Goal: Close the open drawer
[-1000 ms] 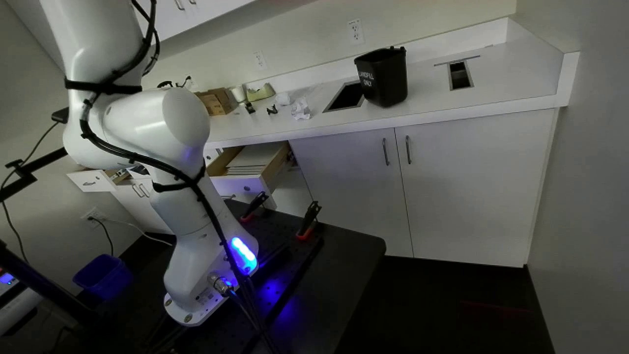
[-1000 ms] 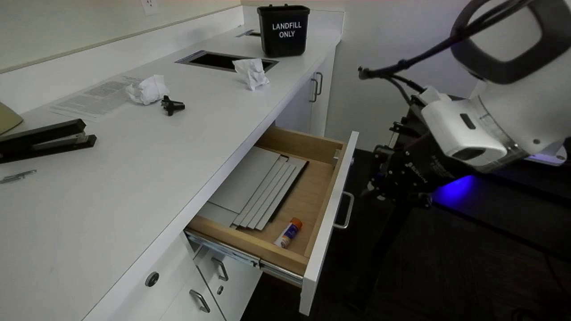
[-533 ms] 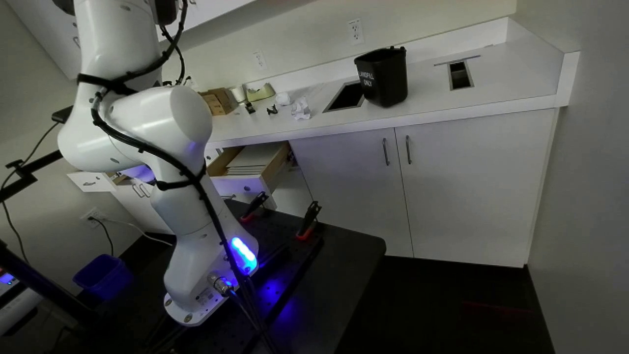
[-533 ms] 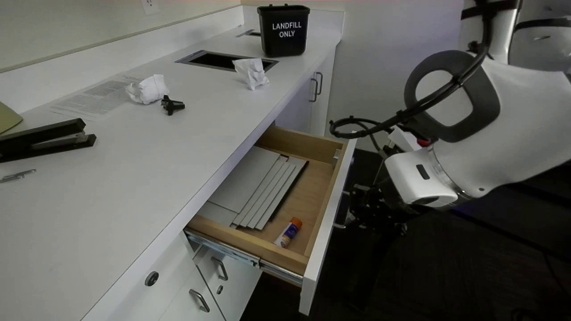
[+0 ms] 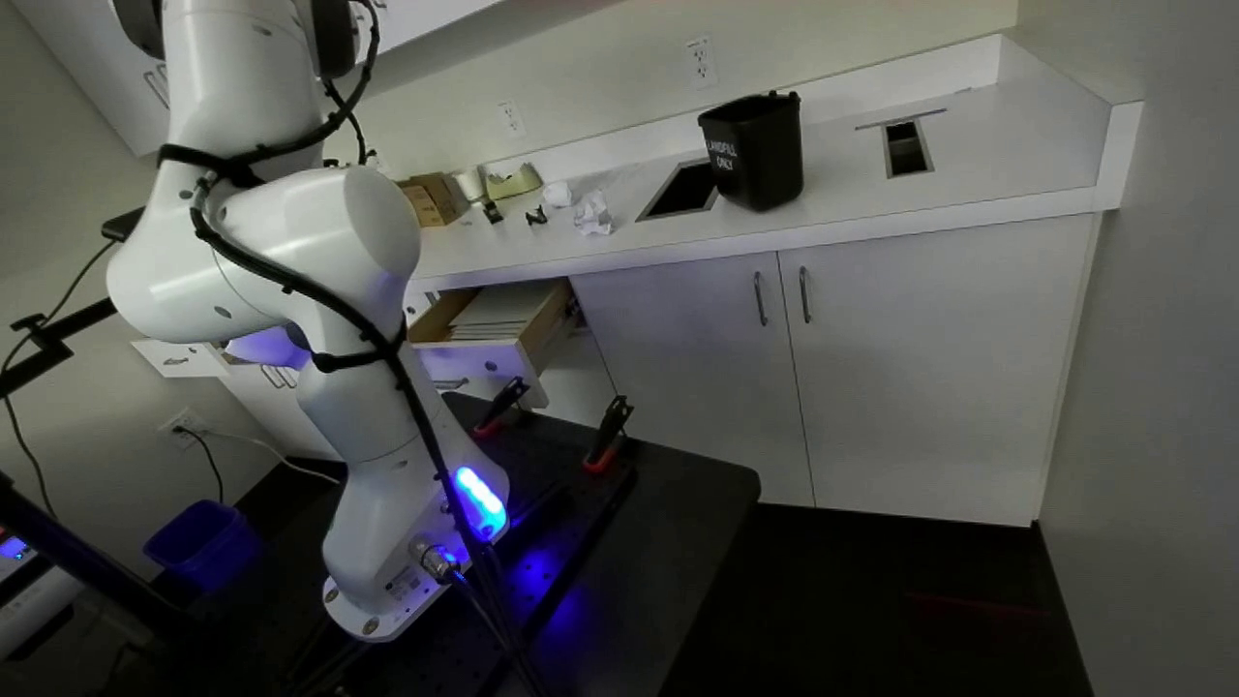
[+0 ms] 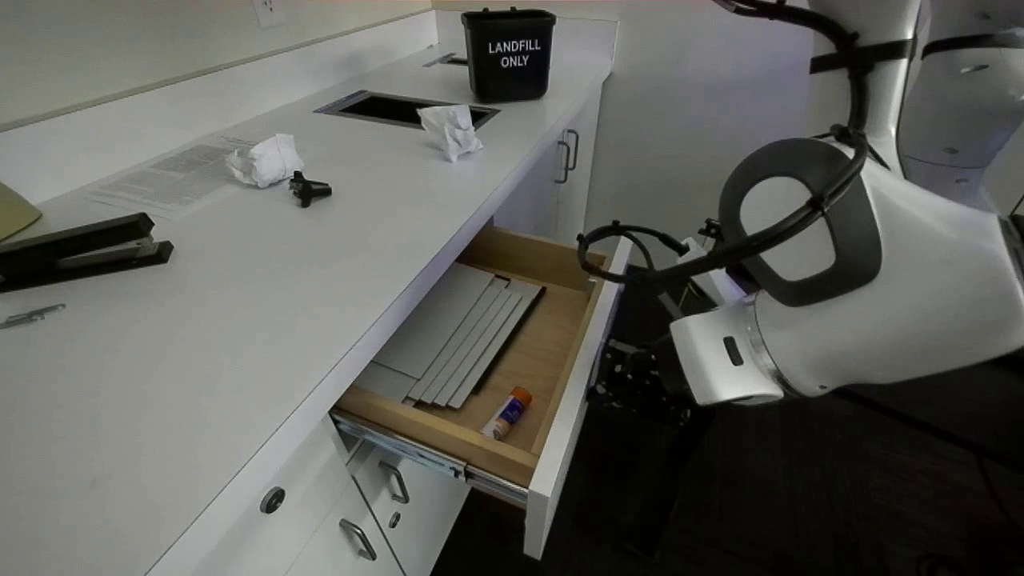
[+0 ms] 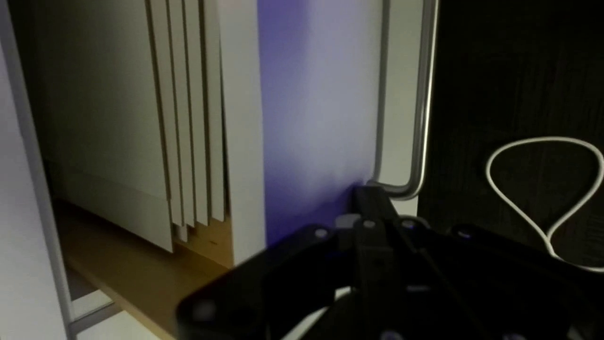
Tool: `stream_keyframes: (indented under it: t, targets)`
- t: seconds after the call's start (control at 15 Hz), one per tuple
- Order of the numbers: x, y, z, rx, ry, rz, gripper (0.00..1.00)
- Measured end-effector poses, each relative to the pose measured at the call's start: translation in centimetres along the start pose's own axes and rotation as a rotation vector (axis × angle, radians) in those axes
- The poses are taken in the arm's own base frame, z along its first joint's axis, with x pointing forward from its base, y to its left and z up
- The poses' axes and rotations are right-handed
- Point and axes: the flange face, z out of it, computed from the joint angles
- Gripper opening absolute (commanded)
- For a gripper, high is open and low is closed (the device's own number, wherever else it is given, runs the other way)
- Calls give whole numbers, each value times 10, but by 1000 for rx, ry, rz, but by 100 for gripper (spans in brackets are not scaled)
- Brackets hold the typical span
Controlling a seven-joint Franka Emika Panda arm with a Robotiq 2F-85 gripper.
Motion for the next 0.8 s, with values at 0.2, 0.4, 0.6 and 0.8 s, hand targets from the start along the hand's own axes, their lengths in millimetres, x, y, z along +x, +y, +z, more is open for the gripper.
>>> stream_keyframes:
  t: [0.2,0.4,0.6,0.8]
  targets:
    - [-3,6,6,-69,-41,-33,0]
    - [-9,19,15,-103,-68,-45,0]
    - [-20,41,32,-136,-91,-64,0]
    - [-39,69,55,-171,-117,-86,0]
